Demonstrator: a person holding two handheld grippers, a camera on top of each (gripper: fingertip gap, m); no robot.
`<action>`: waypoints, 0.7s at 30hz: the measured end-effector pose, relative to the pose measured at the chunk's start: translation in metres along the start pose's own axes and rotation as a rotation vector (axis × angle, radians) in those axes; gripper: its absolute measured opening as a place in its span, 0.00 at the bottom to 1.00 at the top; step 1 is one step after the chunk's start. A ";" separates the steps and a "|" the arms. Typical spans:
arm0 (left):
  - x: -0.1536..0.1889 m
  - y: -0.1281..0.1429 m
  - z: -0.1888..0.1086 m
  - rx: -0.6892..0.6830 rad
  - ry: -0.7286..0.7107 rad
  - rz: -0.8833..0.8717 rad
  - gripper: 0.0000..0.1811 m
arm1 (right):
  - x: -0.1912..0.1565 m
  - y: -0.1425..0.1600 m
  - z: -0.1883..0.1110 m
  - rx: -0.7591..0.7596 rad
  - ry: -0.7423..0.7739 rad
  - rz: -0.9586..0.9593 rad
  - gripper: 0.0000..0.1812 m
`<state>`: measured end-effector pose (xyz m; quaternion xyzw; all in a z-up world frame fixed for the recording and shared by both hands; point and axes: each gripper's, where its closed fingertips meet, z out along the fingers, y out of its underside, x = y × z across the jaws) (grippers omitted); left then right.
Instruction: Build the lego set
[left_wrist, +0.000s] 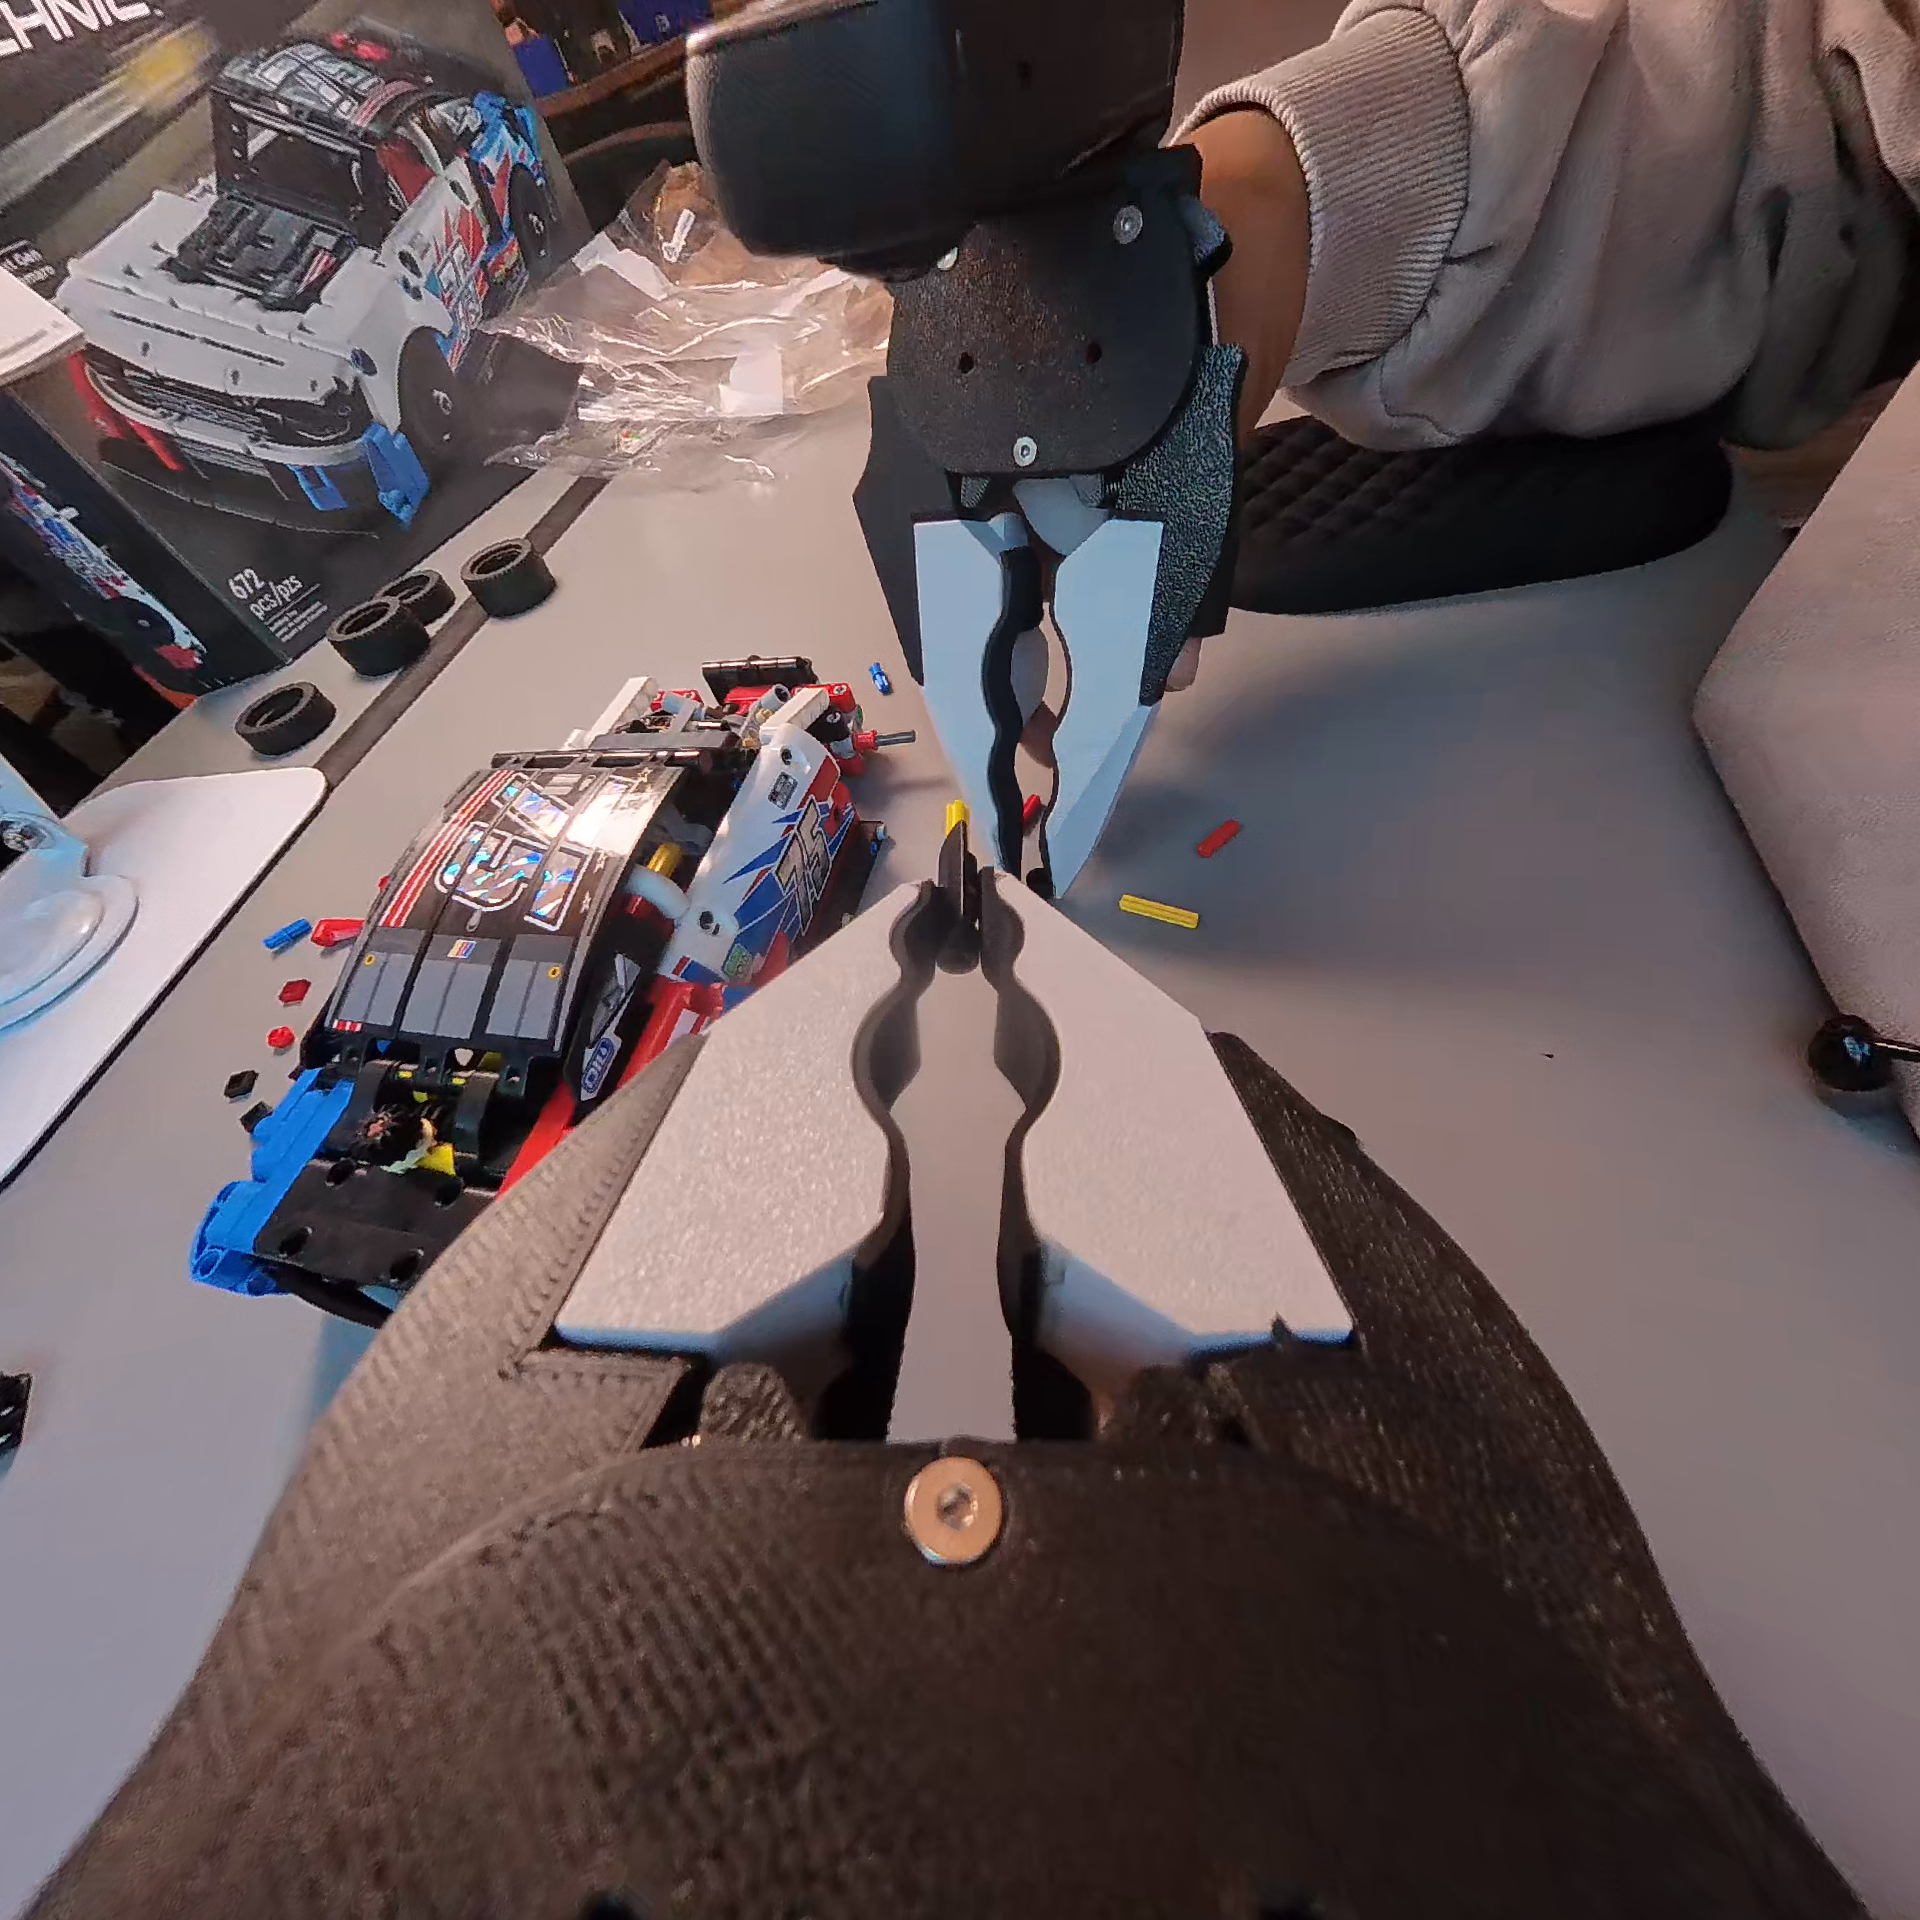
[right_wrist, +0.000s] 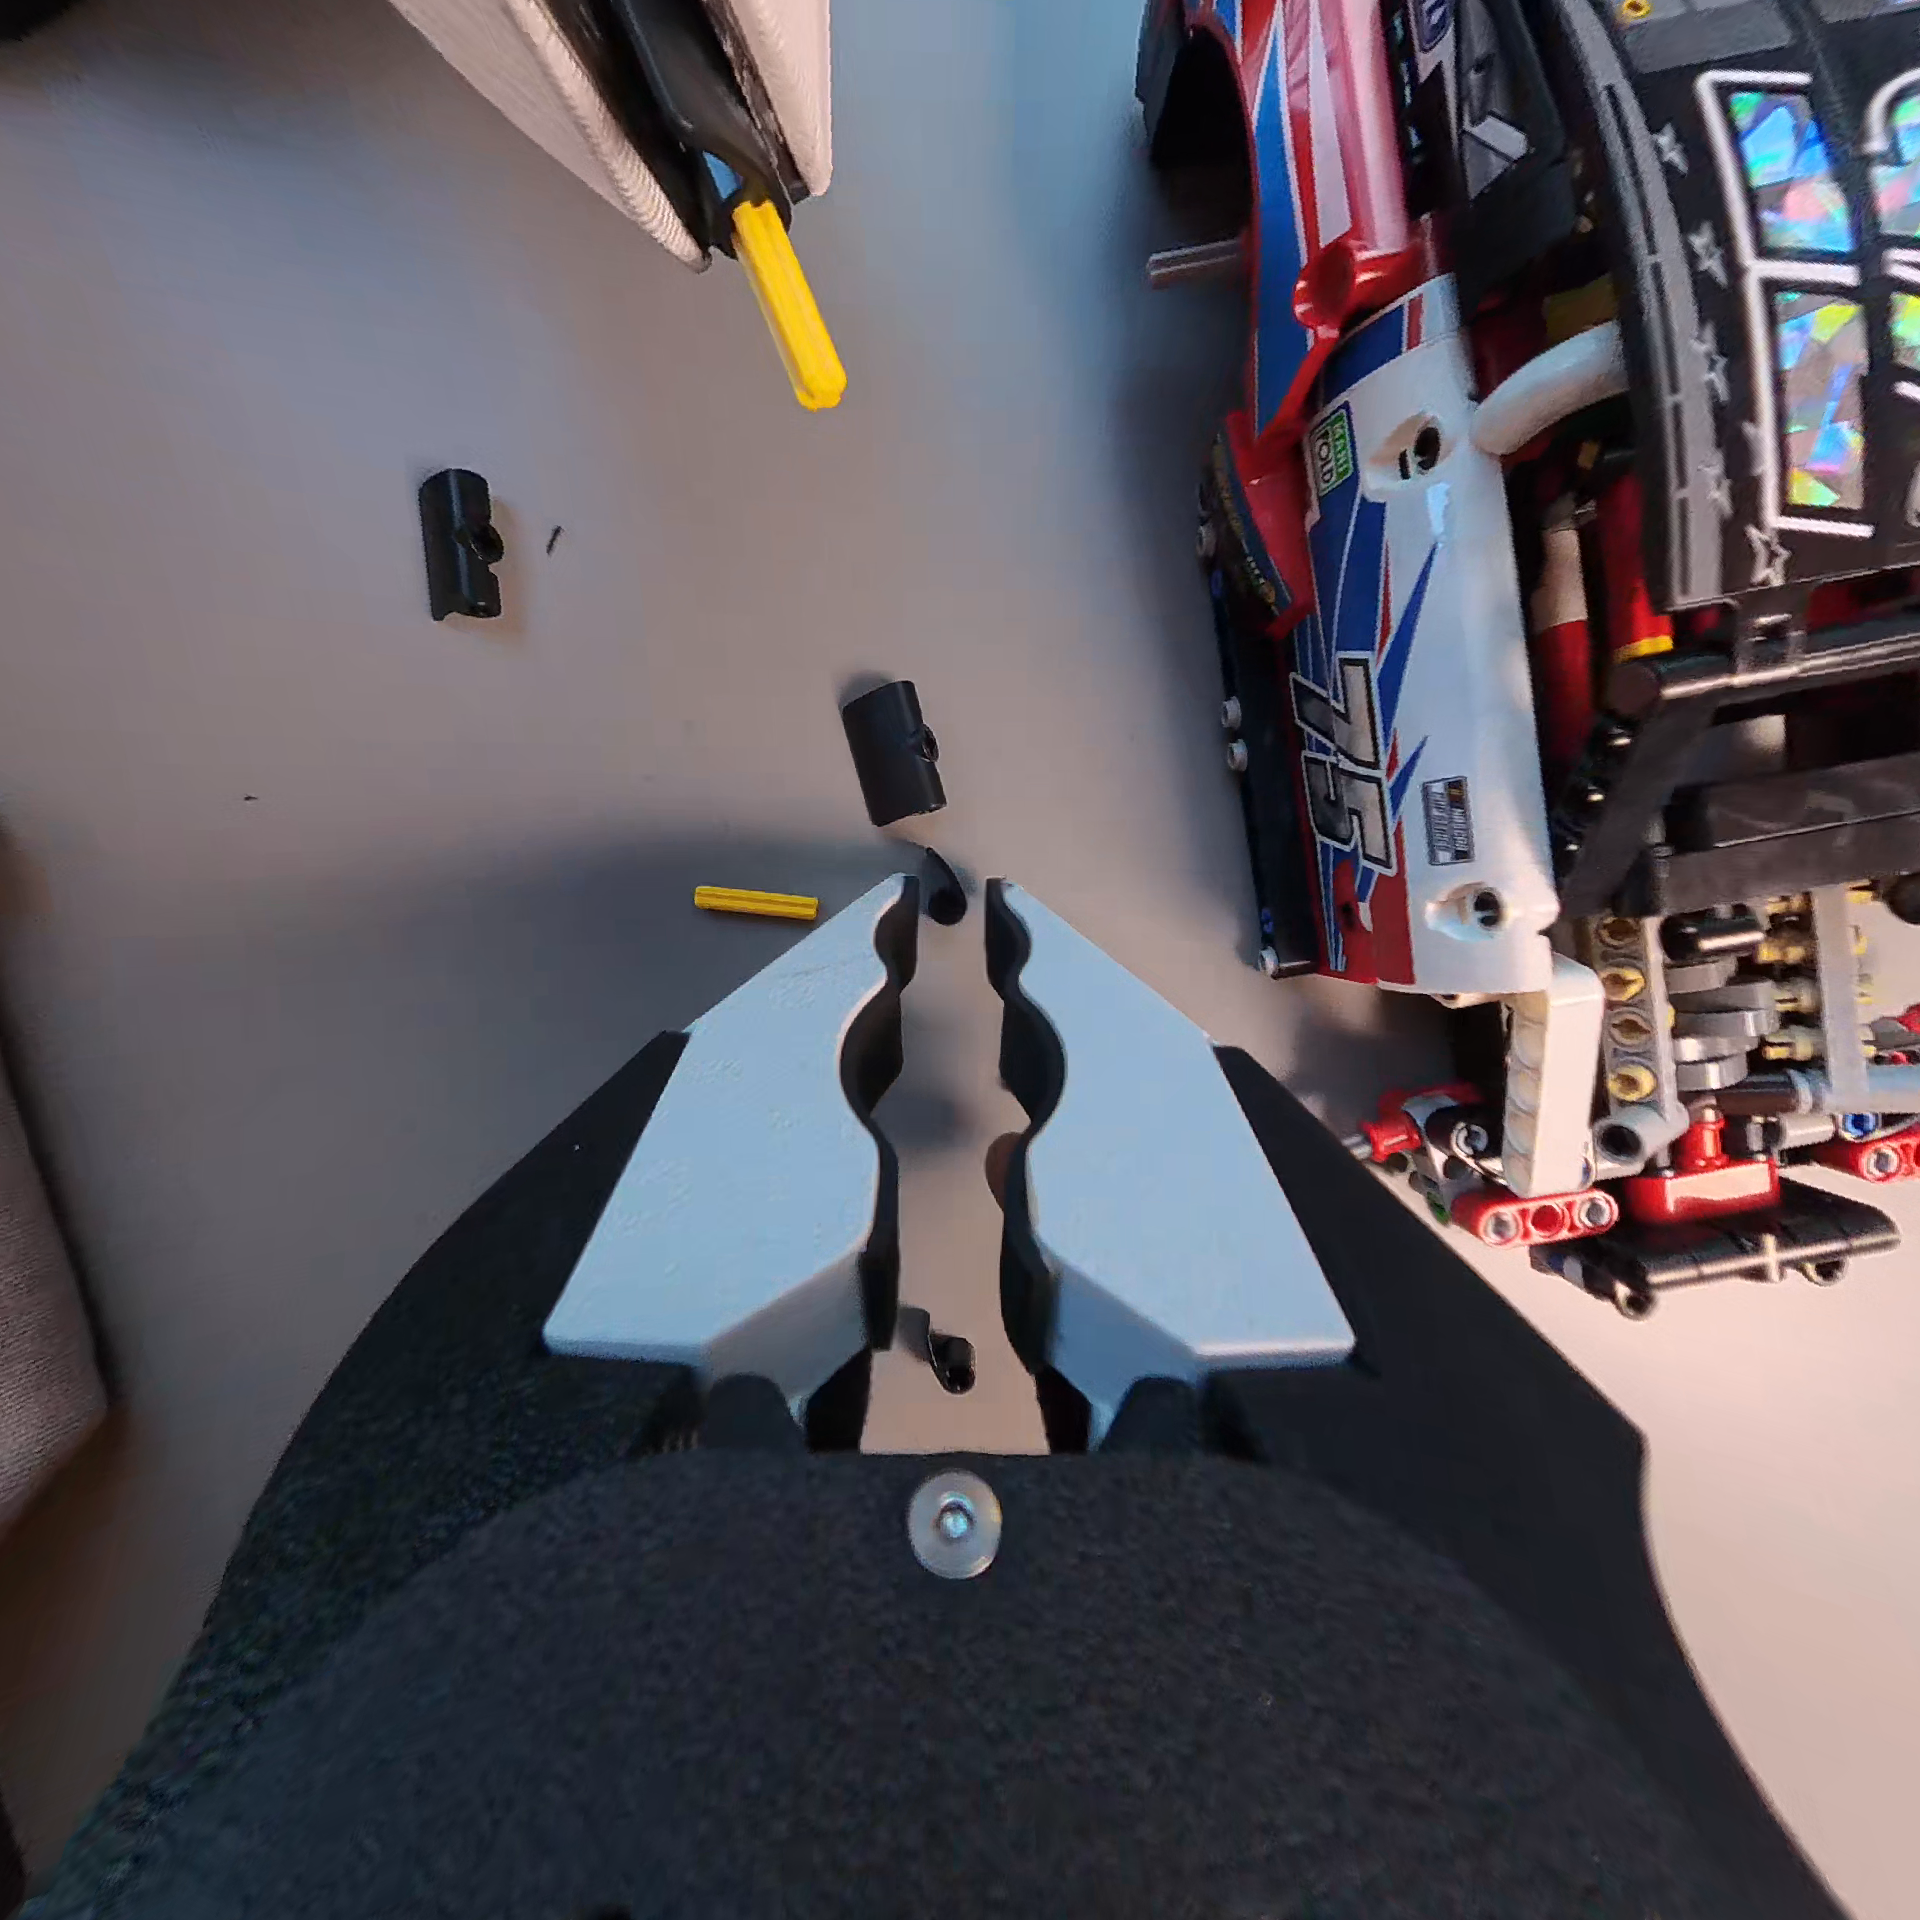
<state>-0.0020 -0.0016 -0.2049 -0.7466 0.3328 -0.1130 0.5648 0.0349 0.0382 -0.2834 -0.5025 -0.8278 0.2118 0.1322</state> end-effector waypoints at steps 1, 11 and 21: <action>0.000 0.000 0.000 -0.002 -0.001 -0.001 0.03 | 0.000 0.003 0.002 -0.019 0.001 -0.007 0.03; 0.006 -0.033 0.005 0.214 0.221 -0.617 0.03 | 0.012 -0.064 -0.102 0.858 -0.387 0.325 0.03; 0.007 -0.057 0.014 0.433 0.406 -1.152 0.02 | -0.007 -0.076 -0.119 1.064 -0.739 0.503 0.02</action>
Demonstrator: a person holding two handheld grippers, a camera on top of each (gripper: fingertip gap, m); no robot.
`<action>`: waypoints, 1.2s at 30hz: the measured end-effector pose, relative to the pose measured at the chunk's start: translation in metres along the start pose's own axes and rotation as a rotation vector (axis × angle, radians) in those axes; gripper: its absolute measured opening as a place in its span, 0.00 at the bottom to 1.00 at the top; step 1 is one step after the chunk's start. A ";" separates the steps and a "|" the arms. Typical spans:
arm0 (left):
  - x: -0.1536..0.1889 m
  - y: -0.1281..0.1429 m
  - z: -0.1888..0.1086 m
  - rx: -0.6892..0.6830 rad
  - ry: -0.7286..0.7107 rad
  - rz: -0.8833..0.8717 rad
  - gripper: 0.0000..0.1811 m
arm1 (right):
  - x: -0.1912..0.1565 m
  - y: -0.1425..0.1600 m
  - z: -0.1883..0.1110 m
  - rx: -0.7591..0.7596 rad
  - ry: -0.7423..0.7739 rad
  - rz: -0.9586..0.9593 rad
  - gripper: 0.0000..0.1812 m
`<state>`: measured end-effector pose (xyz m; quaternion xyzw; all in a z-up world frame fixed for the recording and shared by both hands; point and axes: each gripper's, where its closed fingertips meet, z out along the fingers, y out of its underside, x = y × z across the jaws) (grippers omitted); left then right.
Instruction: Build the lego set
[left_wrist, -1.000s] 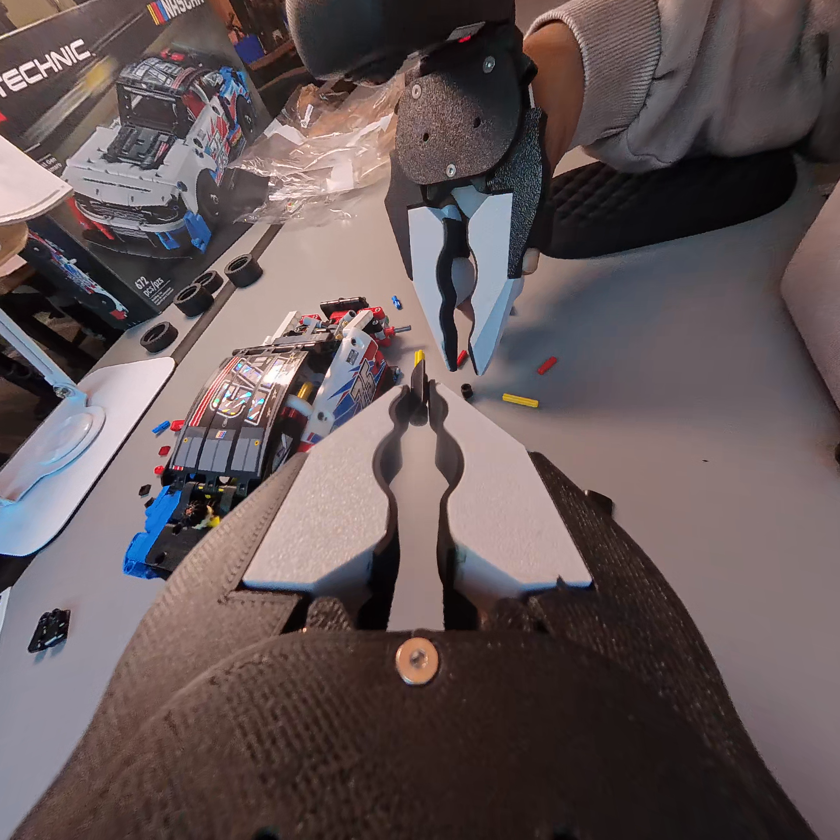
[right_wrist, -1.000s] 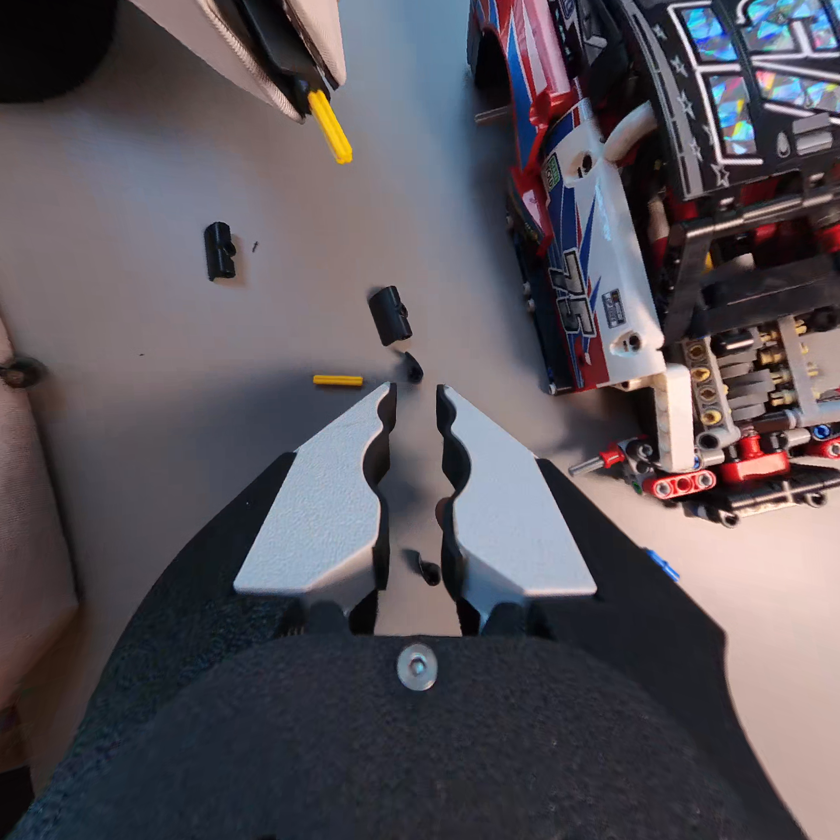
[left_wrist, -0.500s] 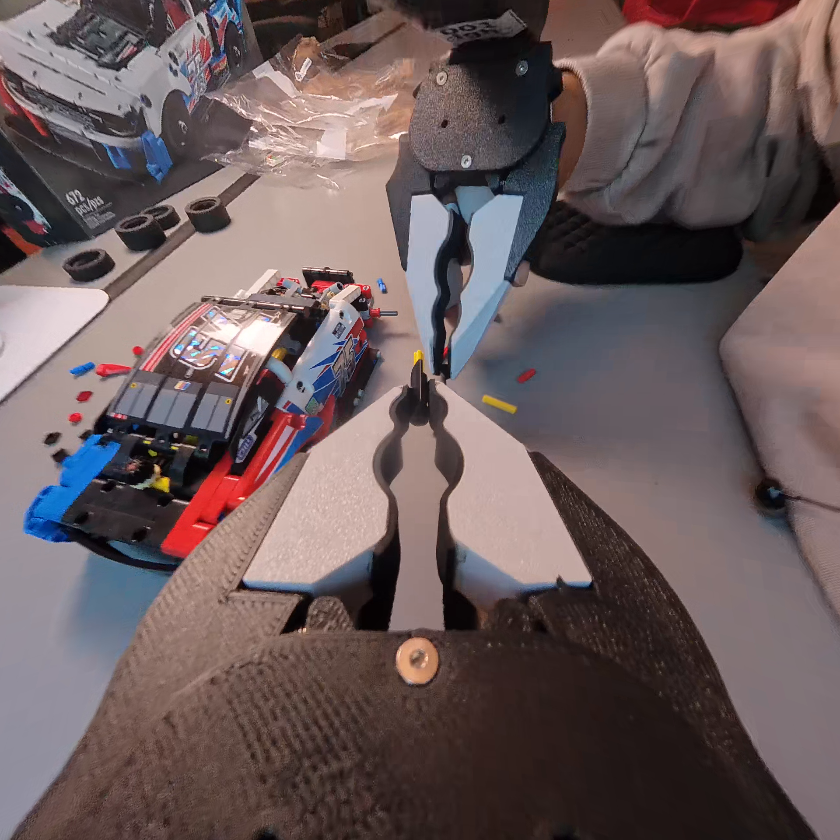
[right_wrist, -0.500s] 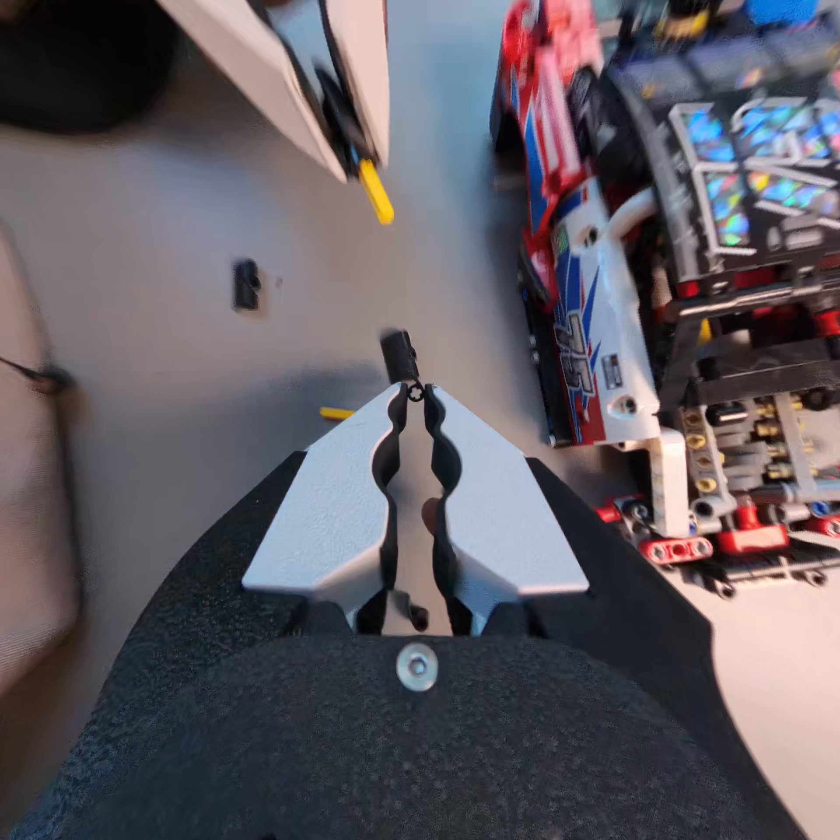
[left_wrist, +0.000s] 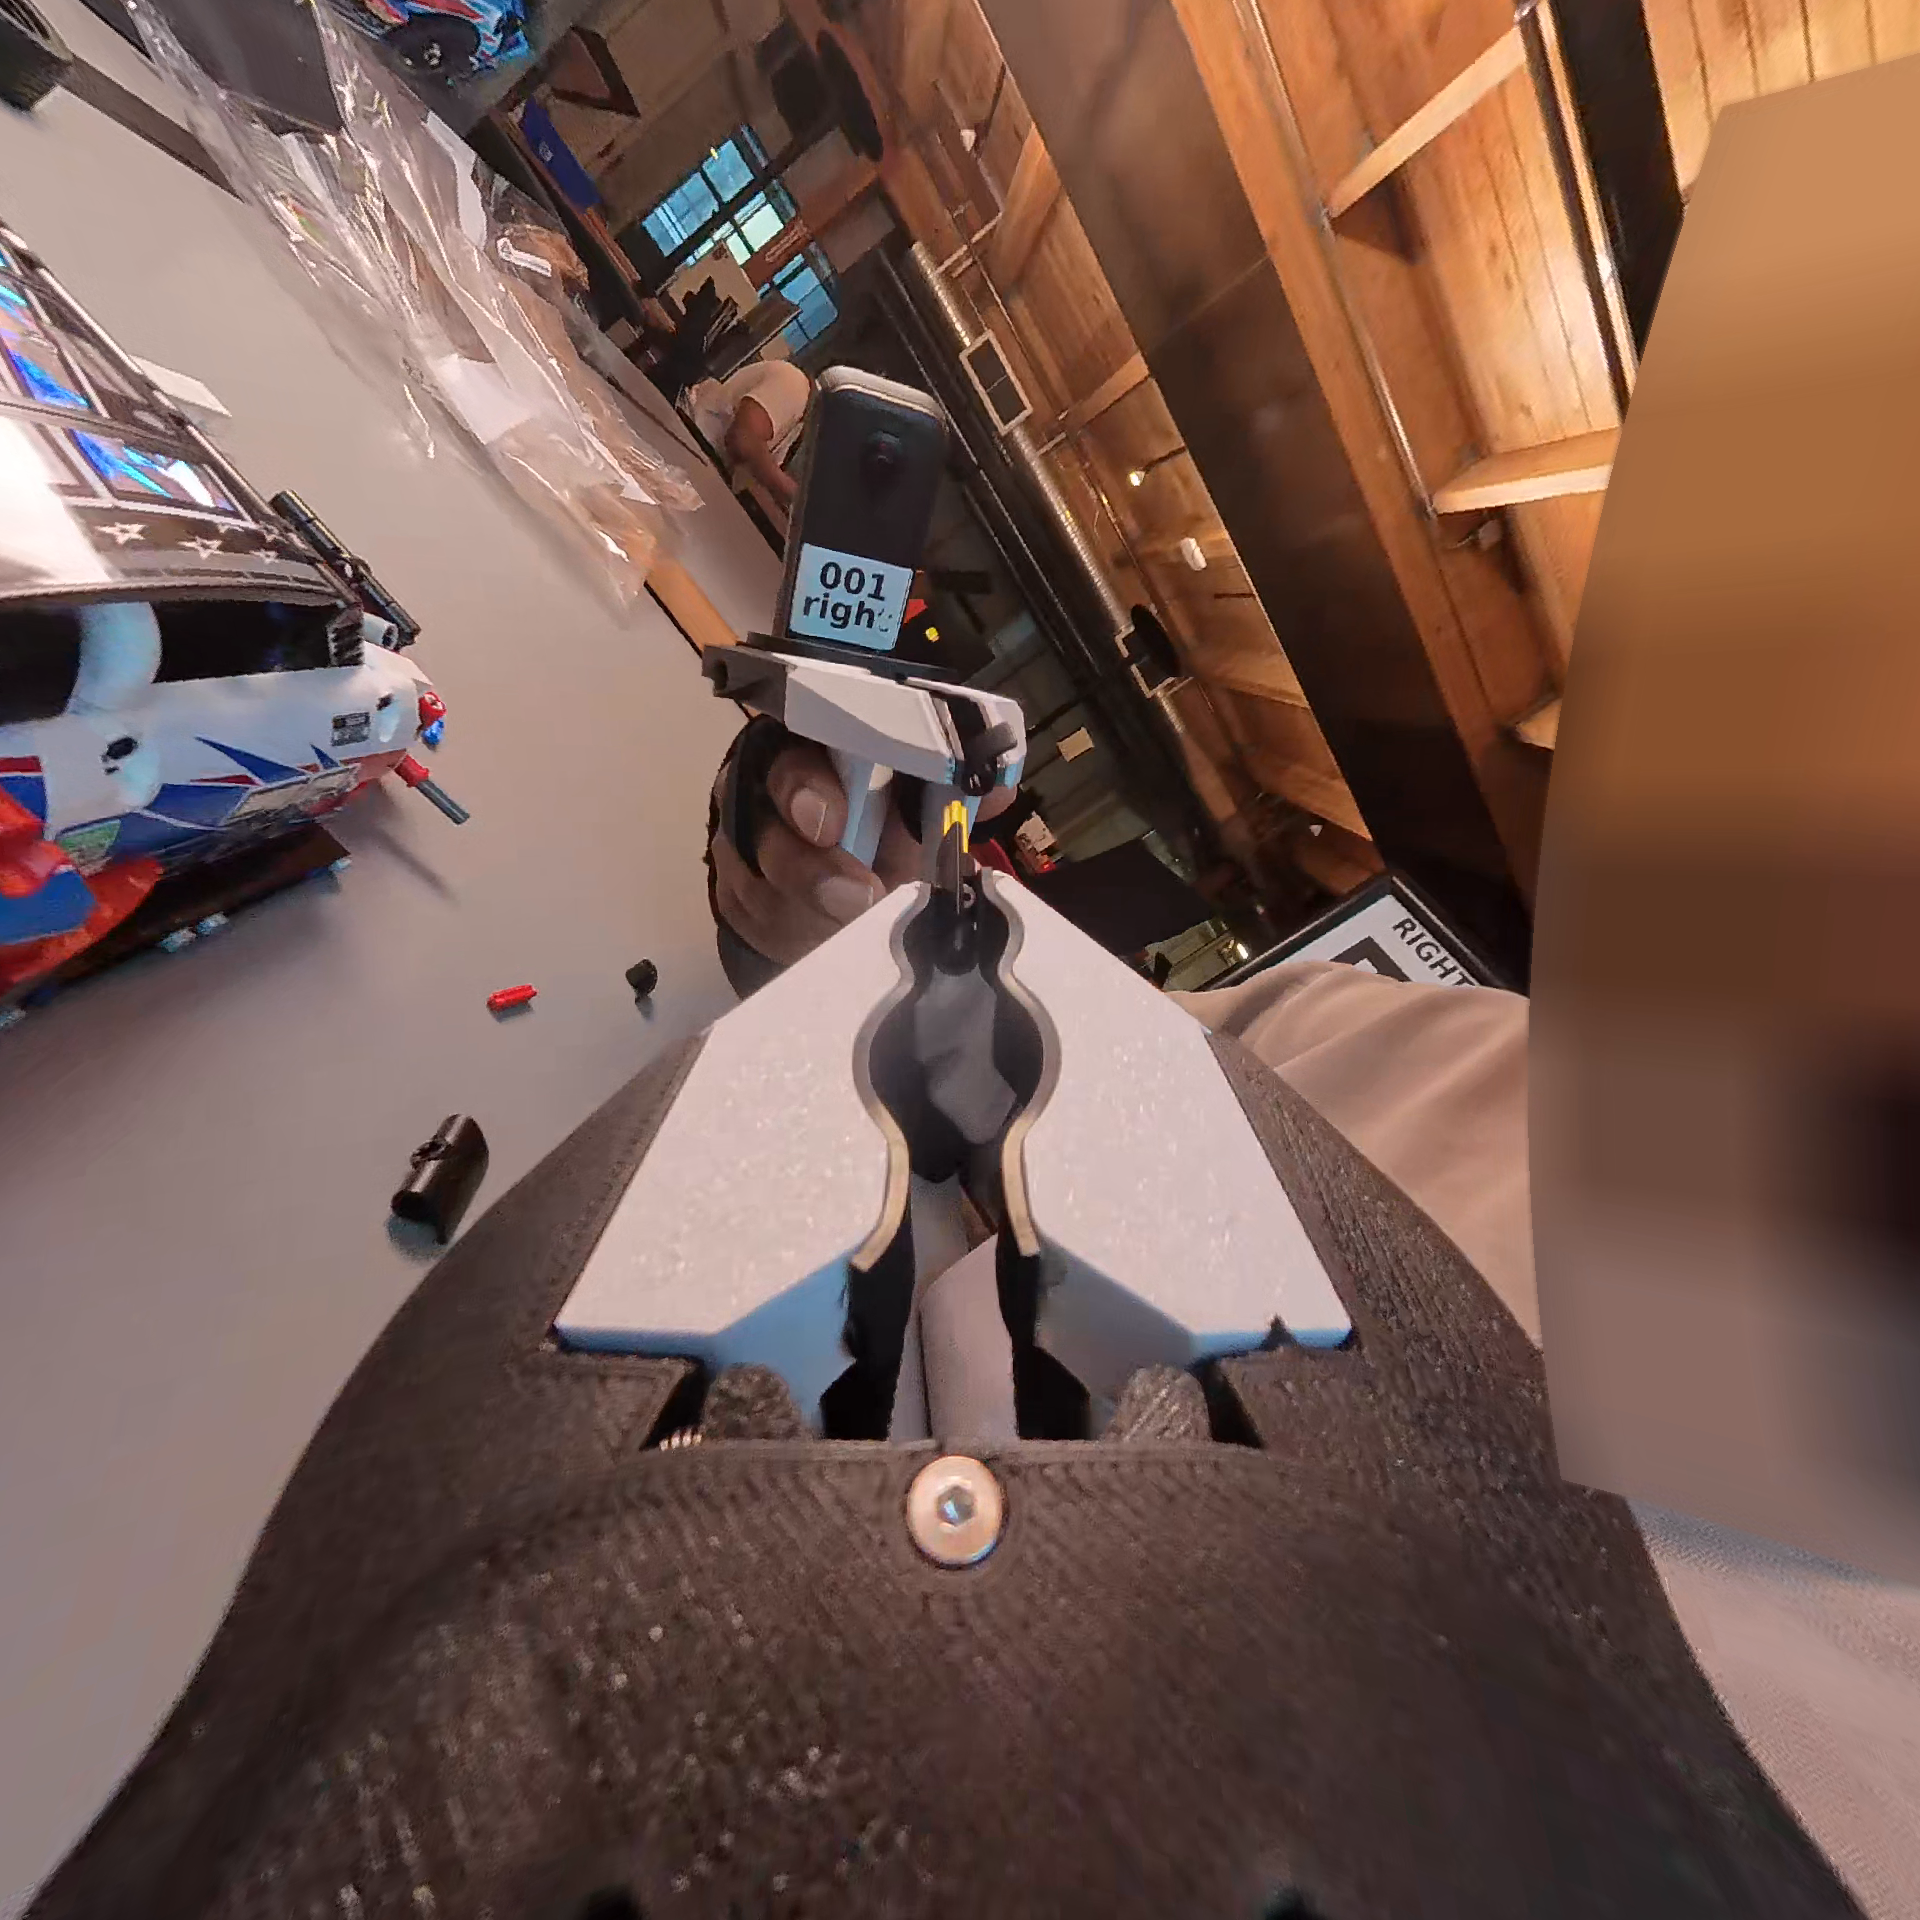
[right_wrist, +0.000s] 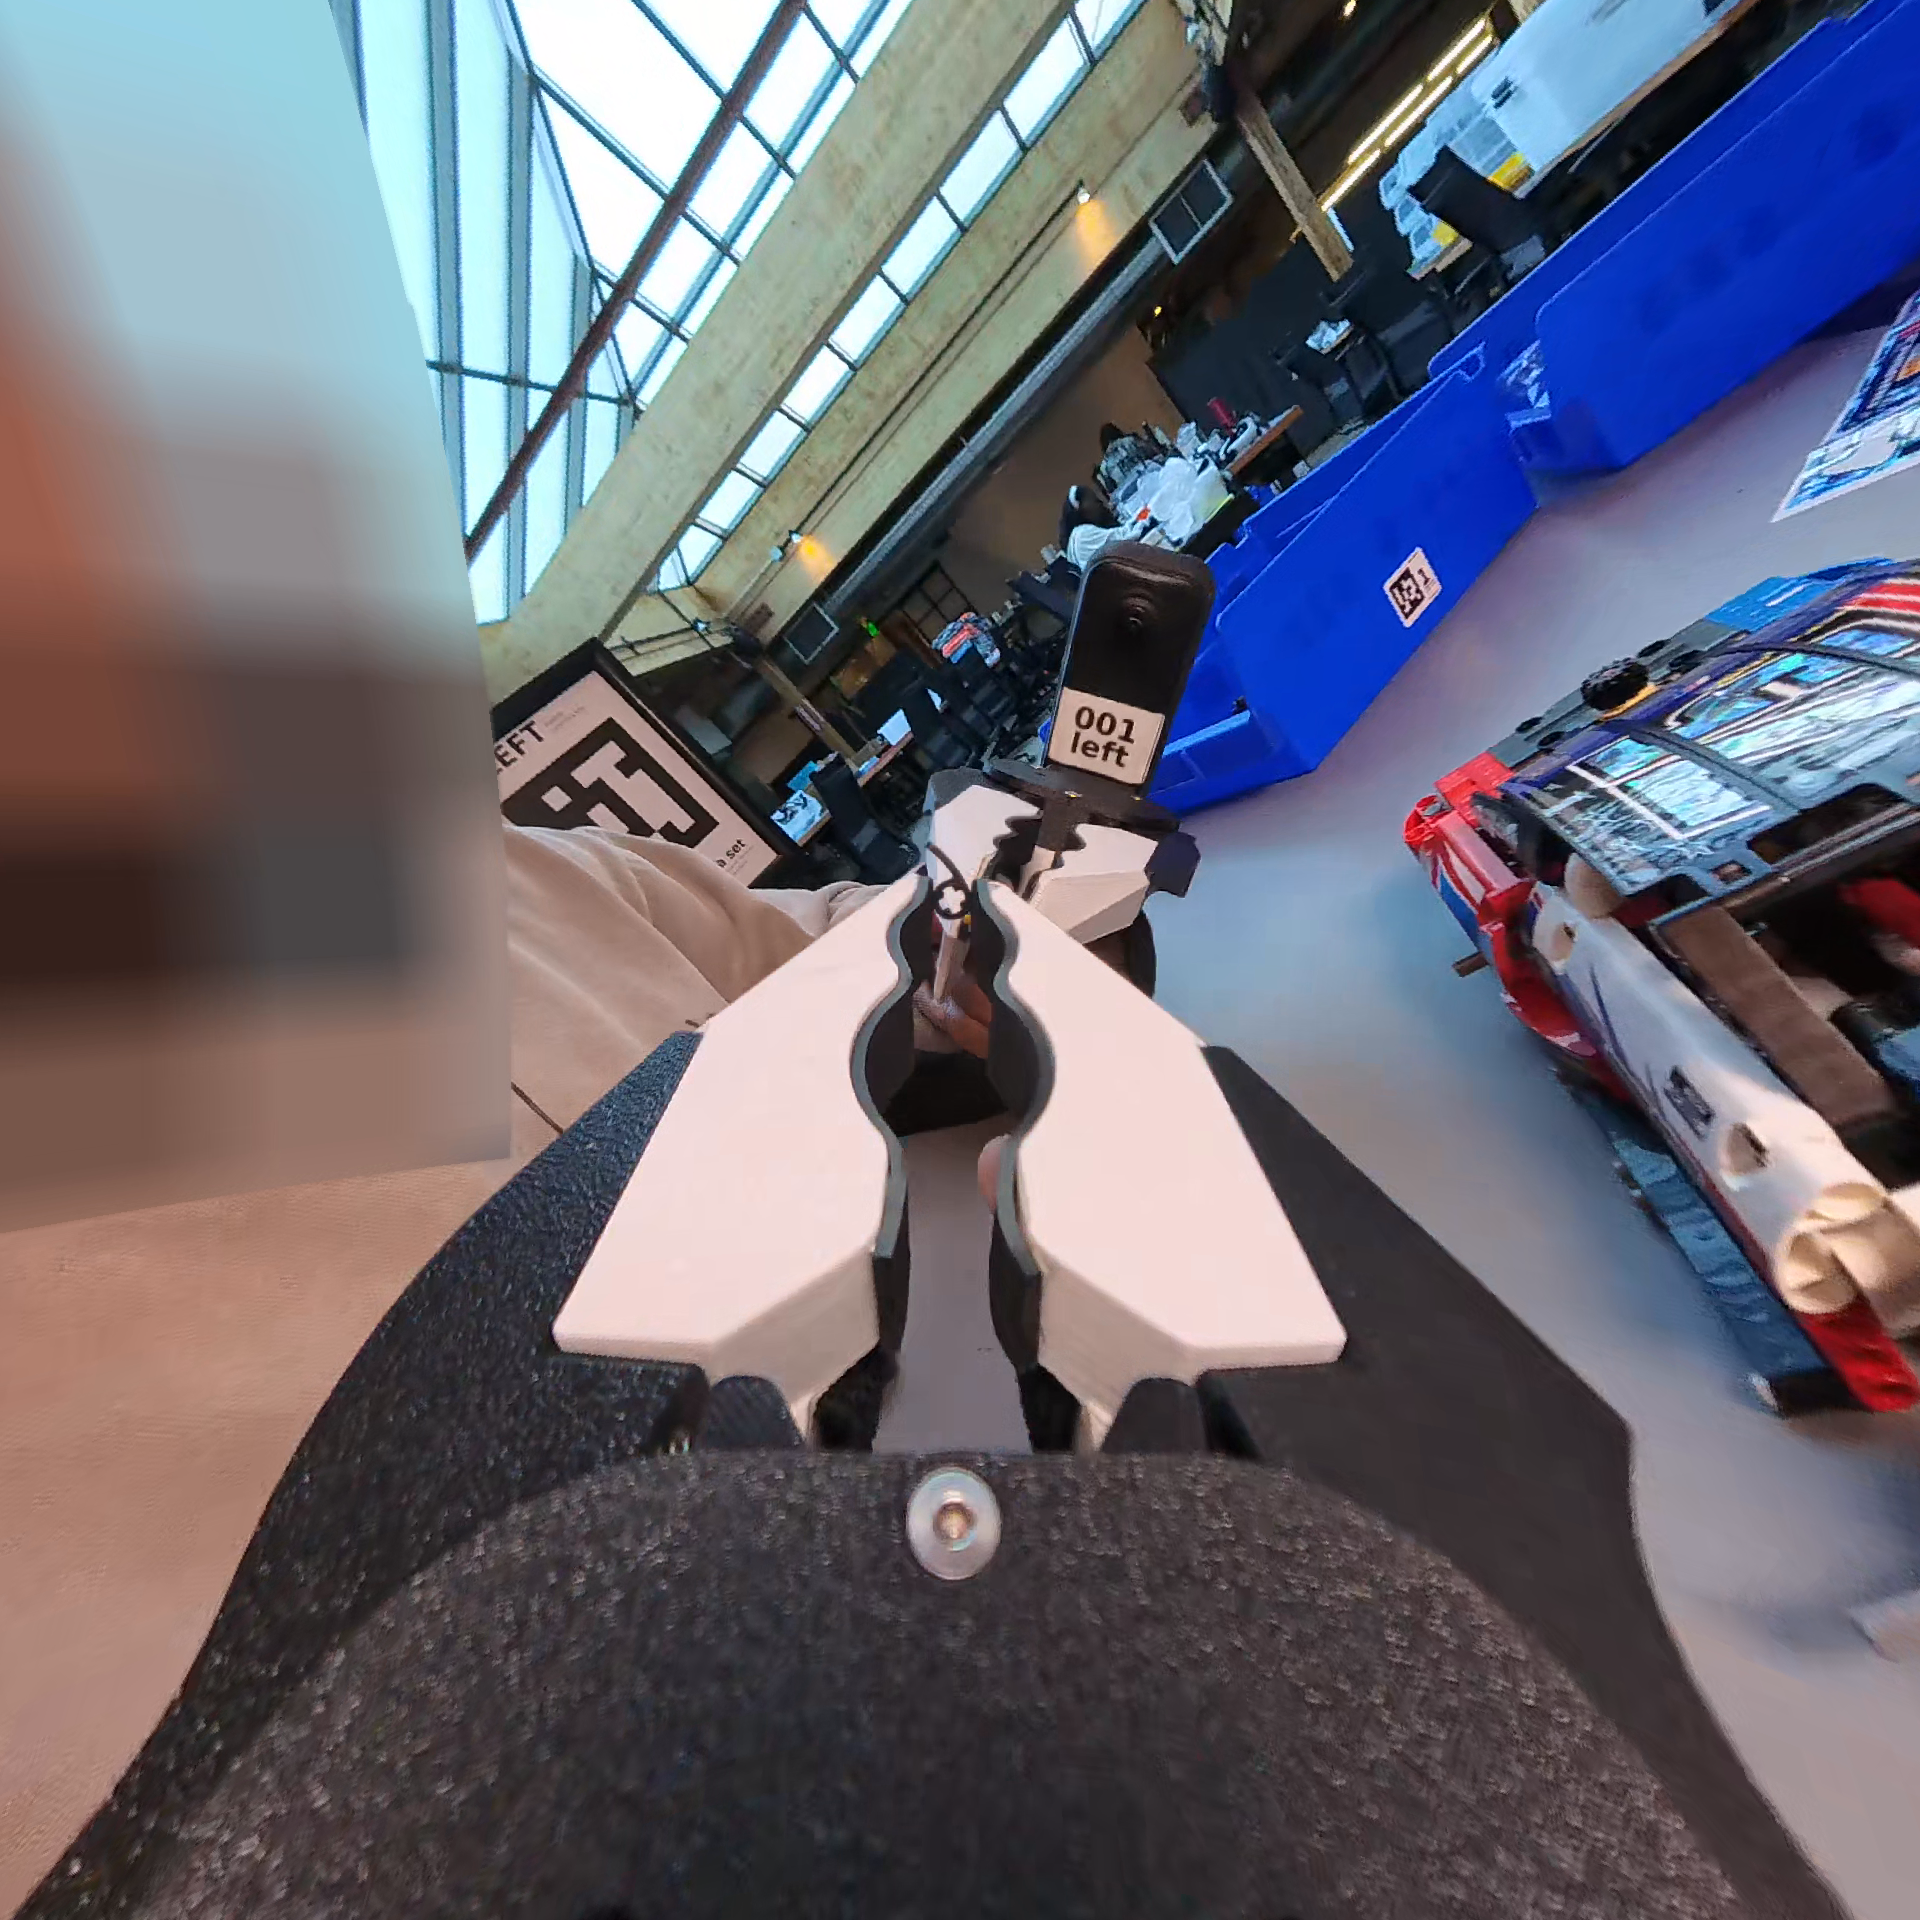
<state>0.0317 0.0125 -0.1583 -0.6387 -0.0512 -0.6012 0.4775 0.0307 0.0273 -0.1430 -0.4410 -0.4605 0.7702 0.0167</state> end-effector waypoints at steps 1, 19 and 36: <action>0.000 0.000 0.000 0.005 -0.001 -0.005 0.02 | 0.000 0.002 0.001 -0.005 -0.007 0.007 0.02; -0.005 0.001 -0.002 -0.007 -0.048 0.053 0.02 | 0.009 0.009 0.000 -0.035 0.046 -0.034 0.02; -0.007 0.002 -0.004 -0.080 -0.296 0.488 0.02 | 0.011 0.011 0.002 -0.015 0.055 -0.054 0.02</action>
